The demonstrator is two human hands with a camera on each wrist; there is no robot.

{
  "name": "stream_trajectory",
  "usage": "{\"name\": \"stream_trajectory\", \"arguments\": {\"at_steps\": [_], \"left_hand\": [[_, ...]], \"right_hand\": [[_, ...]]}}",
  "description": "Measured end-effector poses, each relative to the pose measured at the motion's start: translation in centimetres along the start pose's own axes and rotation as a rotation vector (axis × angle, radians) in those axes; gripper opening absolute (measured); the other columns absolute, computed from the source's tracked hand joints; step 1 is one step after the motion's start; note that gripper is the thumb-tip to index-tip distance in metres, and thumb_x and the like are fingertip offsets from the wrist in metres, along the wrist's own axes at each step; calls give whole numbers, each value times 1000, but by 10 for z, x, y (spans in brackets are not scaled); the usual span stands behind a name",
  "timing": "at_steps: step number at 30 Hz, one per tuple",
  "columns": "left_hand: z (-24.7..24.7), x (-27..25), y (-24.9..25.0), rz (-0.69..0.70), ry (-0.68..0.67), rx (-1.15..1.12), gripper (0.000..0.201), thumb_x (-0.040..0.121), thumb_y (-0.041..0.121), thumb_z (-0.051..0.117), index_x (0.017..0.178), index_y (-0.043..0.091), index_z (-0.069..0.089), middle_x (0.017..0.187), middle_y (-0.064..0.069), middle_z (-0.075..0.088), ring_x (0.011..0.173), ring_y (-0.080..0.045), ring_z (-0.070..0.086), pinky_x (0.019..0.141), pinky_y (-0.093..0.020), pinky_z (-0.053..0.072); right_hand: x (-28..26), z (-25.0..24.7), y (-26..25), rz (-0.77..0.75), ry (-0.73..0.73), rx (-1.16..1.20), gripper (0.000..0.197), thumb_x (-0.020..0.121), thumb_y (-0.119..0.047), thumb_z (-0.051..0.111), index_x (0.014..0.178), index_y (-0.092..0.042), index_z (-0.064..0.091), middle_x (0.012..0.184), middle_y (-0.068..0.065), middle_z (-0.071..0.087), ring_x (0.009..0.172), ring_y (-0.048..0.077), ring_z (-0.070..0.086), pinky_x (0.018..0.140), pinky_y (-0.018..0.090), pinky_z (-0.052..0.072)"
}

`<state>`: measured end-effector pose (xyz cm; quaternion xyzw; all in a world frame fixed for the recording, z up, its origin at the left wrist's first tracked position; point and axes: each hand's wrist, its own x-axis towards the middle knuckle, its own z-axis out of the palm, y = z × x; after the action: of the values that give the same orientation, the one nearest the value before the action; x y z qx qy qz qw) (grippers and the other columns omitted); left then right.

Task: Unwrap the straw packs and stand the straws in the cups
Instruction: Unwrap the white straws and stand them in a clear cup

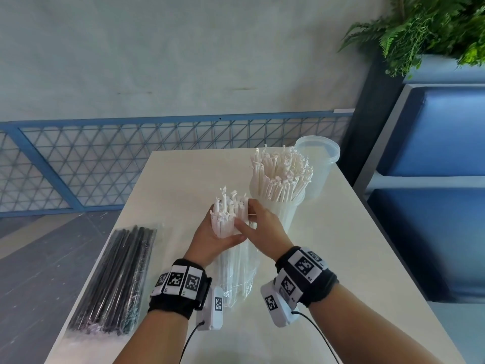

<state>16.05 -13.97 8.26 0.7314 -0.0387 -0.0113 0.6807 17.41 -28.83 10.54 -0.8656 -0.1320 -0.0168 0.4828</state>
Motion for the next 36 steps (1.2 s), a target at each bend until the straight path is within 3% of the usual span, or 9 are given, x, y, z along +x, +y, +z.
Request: {"name": "stream_trajectory", "arguments": {"at_steps": [3, 6, 10, 15, 19, 23, 28, 32, 36], "left_hand": [[-3, -3, 0, -6, -39, -39, 79, 52, 23, 86, 123, 16, 52, 113, -4, 69, 105, -17, 66, 85, -29, 54], [-6, -3, -2, -20, -102, -19, 83, 53, 20, 87, 127, 11, 50, 114, -7, 68, 106, -19, 66, 87, -34, 54], [-7, -4, -5, -39, -148, -13, 85, 51, 9, 85, 128, 13, 48, 113, -4, 68, 104, -13, 66, 81, -25, 54], [-10, -6, -4, -72, -149, -36, 66, 58, -2, 84, 117, 10, 58, 104, -2, 71, 98, -13, 68, 75, -22, 54], [-7, -5, -6, -64, -121, 29, 45, 61, -1, 82, 97, 23, 68, 92, 5, 74, 91, -9, 70, 75, -19, 53], [-5, -1, -8, -59, -79, 5, 39, 67, 3, 80, 97, 25, 69, 88, 5, 75, 87, -8, 70, 77, -22, 54], [-5, 4, -12, -67, -14, -26, 27, 69, -1, 77, 86, 20, 71, 77, 11, 74, 79, -4, 70, 70, -15, 52], [-4, 8, -13, -84, -5, -36, 21, 69, 0, 77, 85, 12, 71, 80, 6, 75, 83, -8, 70, 76, -19, 54], [-3, 8, -6, -98, -191, 22, 35, 69, 2, 76, 99, 18, 66, 87, 11, 72, 87, -1, 68, 73, -12, 52]], "right_hand": [[2, -6, -2, 31, -239, 2, 27, 84, -21, 63, 106, -6, 55, 105, 8, 66, 99, 20, 63, 89, 36, 51], [1, -6, -6, 27, -352, 17, 42, 80, -26, 70, 116, -12, 53, 109, -2, 63, 98, 11, 60, 84, 20, 49], [0, -3, -10, 33, -273, 58, 33, 79, -32, 71, 107, -20, 57, 93, -12, 61, 79, -5, 56, 69, 7, 41], [-4, 3, -10, 164, -232, 332, 32, 77, -16, 73, 107, -7, 63, 104, 13, 70, 97, 23, 66, 88, 35, 53], [-5, 3, -9, 216, -172, 515, 19, 78, -2, 70, 95, -10, 66, 102, 16, 69, 94, 26, 67, 88, 36, 54], [-4, 3, -5, 252, -53, 591, 33, 74, -19, 72, 102, -4, 66, 102, 16, 71, 96, 28, 68, 91, 47, 52], [2, -19, -12, 221, 76, 688, 19, 87, -7, 58, 74, -13, 71, 83, 12, 71, 82, 30, 67, 85, 45, 54], [12, -35, -21, 188, 199, 754, 9, 89, -8, 55, 89, -1, 60, 78, 9, 65, 70, 18, 65, 61, 28, 56], [24, -52, -34, 153, 319, 858, 7, 90, -7, 54, 83, -7, 57, 72, 5, 62, 66, 16, 62, 66, 30, 54]]}}
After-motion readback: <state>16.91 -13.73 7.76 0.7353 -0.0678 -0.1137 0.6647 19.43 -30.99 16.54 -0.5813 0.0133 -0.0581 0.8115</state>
